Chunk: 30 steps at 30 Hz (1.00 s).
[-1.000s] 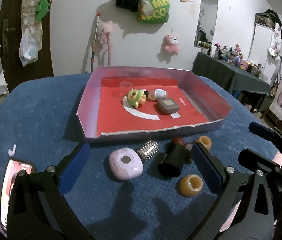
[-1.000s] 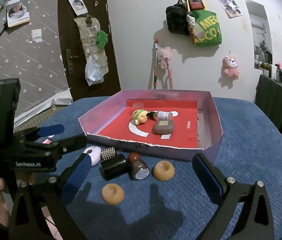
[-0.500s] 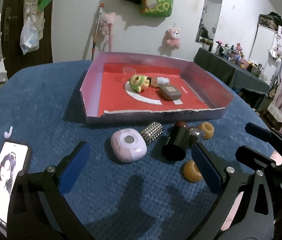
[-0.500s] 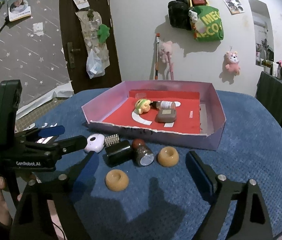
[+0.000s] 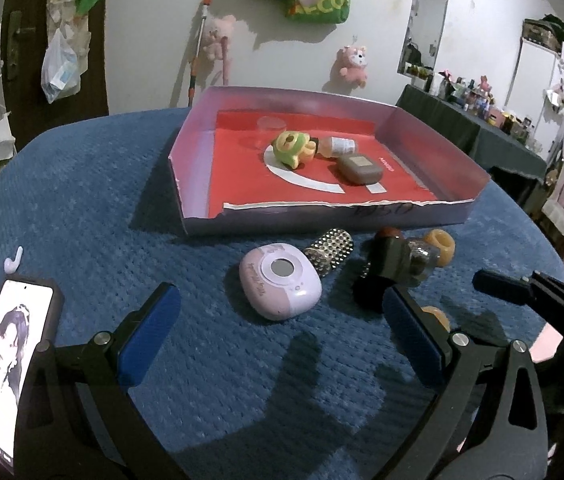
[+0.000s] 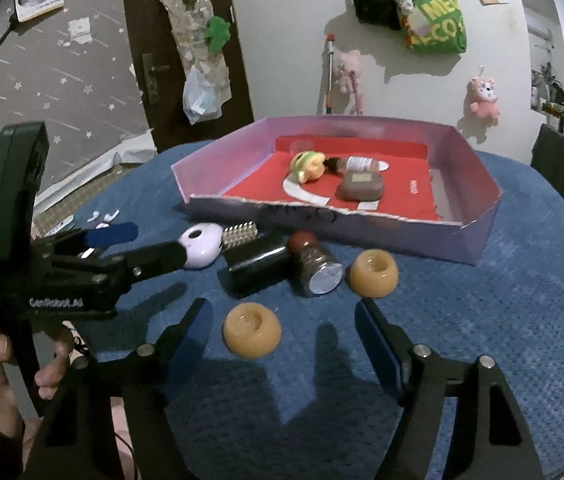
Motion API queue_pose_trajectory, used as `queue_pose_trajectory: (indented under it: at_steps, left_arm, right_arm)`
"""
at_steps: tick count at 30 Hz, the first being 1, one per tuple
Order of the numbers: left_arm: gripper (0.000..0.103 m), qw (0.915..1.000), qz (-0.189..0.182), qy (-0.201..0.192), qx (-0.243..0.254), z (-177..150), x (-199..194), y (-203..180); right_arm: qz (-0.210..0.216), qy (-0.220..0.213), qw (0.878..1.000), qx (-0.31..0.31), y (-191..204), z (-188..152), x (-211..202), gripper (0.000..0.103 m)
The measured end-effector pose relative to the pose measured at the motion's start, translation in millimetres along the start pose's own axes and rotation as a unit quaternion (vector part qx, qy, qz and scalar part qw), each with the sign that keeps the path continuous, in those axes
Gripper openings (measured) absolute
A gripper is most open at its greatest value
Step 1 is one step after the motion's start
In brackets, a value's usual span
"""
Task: Organize rigid objects
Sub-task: 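Withdraw both open tools from the box toward the objects on the table, then grasp the lavender round case with the left tool while the right tool grasps an amber ring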
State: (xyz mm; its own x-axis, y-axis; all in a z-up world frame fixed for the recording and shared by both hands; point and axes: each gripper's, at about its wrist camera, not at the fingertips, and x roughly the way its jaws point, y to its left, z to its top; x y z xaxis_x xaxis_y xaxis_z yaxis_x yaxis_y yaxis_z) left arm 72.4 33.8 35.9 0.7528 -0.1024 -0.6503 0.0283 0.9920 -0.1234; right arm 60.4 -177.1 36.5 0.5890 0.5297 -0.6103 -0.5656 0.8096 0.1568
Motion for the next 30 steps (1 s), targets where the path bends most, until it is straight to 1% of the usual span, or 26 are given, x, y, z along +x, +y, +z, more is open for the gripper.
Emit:
queue_pose_trajectory:
  at_steps: [3, 8, 11, 14, 15, 18, 19, 20, 21, 22, 23, 24, 26, 30]
  left_arm:
    - [0.102, 1.0000, -0.001, 0.003, 0.001, 1.0, 4.2, 1.8]
    - [0.101, 0.9999, 0.007, 0.013, 0.005, 0.4, 13.3, 3.7]
    - [0.097, 0.9997, 0.010, 0.020, 0.000, 0.4, 19.4, 6.4]
    - [0.087, 0.9992, 0.014, 0.037, -0.006, 0.8, 31.0, 9.0]
    - [0.085, 0.9990, 0.013, 0.042, -0.008, 0.6, 34.3, 9.5]
    - [0.085, 0.9989, 0.024, 0.040, 0.005, -0.4, 37.6, 4.0]
    - [0.084, 0.9988, 0.028, 0.039, 0.010, -0.8, 38.4, 1.2]
    - [0.079, 0.9986, 0.032, 0.039, 0.013, -0.5, 39.3, -0.2]
    - [0.072, 0.9984, 0.038, 0.038, 0.019, -0.6, 39.4, -2.3]
    - [0.068, 0.9982, 0.041, 0.038, 0.023, -0.7, 39.4, -3.8]
    - [0.062, 0.9980, 0.044, 0.036, 0.027, -0.8, 38.9, -5.0]
    - [0.054, 0.9983, 0.038, 0.035, 0.028, -0.7, 38.4, -5.7]
    - [0.051, 0.9986, 0.031, 0.033, 0.027, -0.1, 36.9, -6.8]
    - [0.051, 0.9990, 0.025, 0.032, 0.020, -0.1, 35.3, -5.6]
  right_arm:
    - [0.005, 0.008, 1.000, -0.006, 5.0, -3.5, 5.7, 0.073]
    - [0.013, 0.021, 1.000, -0.013, 10.7, -6.1, 13.9, 0.066]
    - [0.017, 0.028, 0.999, -0.016, 13.8, -8.0, 19.0, 0.062]
    - [0.014, 0.034, 0.999, -0.025, 17.3, -9.1, 23.8, 0.056]
    - [0.012, 0.035, 0.999, -0.027, 17.6, -9.3, 24.8, 0.054]
    - [0.000, 0.035, 0.999, -0.035, 18.8, -10.4, 27.0, 0.048]
    - [-0.004, 0.034, 0.999, -0.039, 19.2, -10.6, 26.3, 0.048]
    - [-0.005, 0.034, 0.998, -0.043, 20.5, -11.1, 26.4, 0.048]
    - [-0.007, 0.033, 0.998, -0.047, 21.1, -11.5, 26.2, 0.046]
    - [-0.009, 0.032, 0.998, -0.049, 21.5, -11.8, 26.5, 0.040]
    - [-0.011, 0.032, 0.998, -0.051, 21.9, -12.3, 26.4, 0.041]
    - [-0.012, 0.031, 0.998, -0.051, 22.2, -12.4, 26.5, 0.040]
    - [-0.010, 0.030, 0.998, -0.046, 21.0, -12.4, 26.1, 0.040]
    - [-0.006, 0.030, 0.999, -0.041, 20.0, -11.6, 24.6, 0.040]
